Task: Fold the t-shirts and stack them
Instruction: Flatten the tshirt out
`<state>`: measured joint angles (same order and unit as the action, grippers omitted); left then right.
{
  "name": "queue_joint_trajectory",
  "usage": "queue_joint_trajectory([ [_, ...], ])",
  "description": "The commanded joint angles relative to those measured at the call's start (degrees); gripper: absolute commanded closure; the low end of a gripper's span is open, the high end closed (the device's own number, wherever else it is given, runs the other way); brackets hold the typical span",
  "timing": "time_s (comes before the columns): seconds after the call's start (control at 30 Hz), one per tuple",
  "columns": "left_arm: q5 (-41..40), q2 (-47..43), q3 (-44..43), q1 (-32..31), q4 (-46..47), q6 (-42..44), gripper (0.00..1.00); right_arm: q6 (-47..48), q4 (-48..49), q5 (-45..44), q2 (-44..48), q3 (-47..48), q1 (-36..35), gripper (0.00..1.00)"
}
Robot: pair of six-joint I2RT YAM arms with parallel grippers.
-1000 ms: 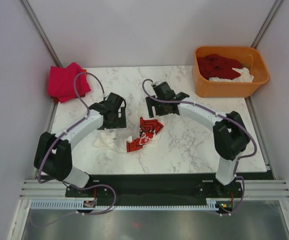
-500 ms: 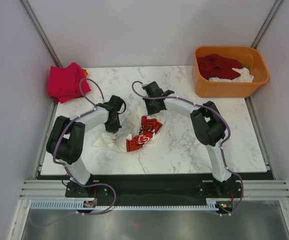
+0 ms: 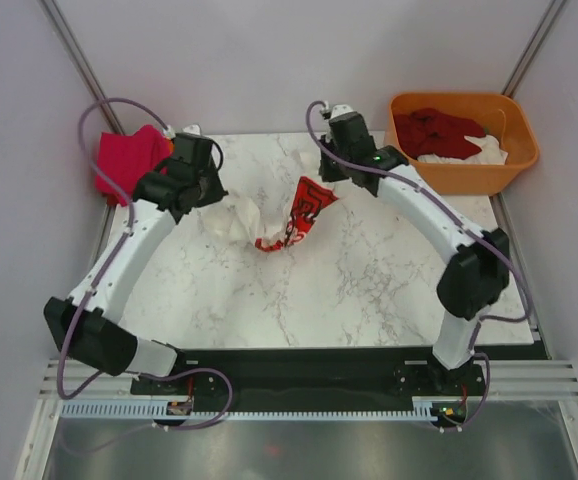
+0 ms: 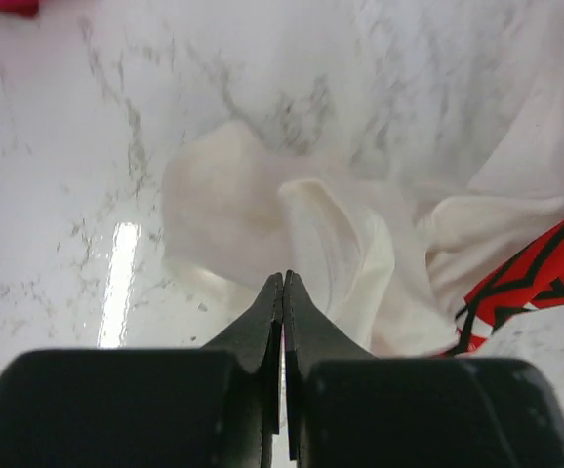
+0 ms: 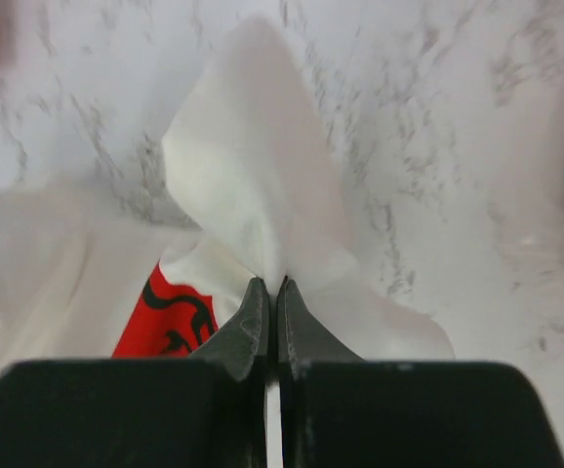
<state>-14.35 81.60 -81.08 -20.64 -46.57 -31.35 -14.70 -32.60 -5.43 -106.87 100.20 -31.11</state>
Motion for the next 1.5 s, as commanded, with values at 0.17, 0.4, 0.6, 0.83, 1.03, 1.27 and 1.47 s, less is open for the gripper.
queue_joint_trajectory([
  [0.17, -1.0, -20.8, -2.7, 0.3, -9.7, 2.5, 0.98, -5.8, 1.3, -12.7, 37.7, -21.8, 0.7, 0.68],
  [0.4, 2.5, -38.9, 23.4, 0.3, -12.2, -4.9, 0.00, -17.5, -2.2, -16.1, 59.1, -51.1, 0.6, 0.02],
  [0.6, 7.3, -34.7, 25.3, 0.3, -9.6, -4.3, 0.08, -14.7, -5.3, -19.4, 53.9, -47.0, 0.6, 0.02],
  [0.83, 13.5, -24.0, 24.7, -1.7, 2.7, -3.6, 0.12, -14.0, -1.5, -15.8, 51.0, -50.1, 0.6, 0.02],
  [1.03, 12.1, -11.4, 20.2, -11.2, 8.7, -3.6, 0.25, -12.2, -0.4, -13.5, 47.5, -51.0, 0.6, 0.02],
  [1.27, 10.3, 1.6, 13.1, -27.1, 14.0, -9.1, 0.25, -12.4, 0.0, -15.3, 48.6, -53.8, 0.6, 0.02],
  [1.47, 5.7, 15.5, 3.8, -36.7, 14.7, -6.8, 0.20, -15.1, -3.8, -22.3, 48.5, -53.4, 3.0, 0.02],
])
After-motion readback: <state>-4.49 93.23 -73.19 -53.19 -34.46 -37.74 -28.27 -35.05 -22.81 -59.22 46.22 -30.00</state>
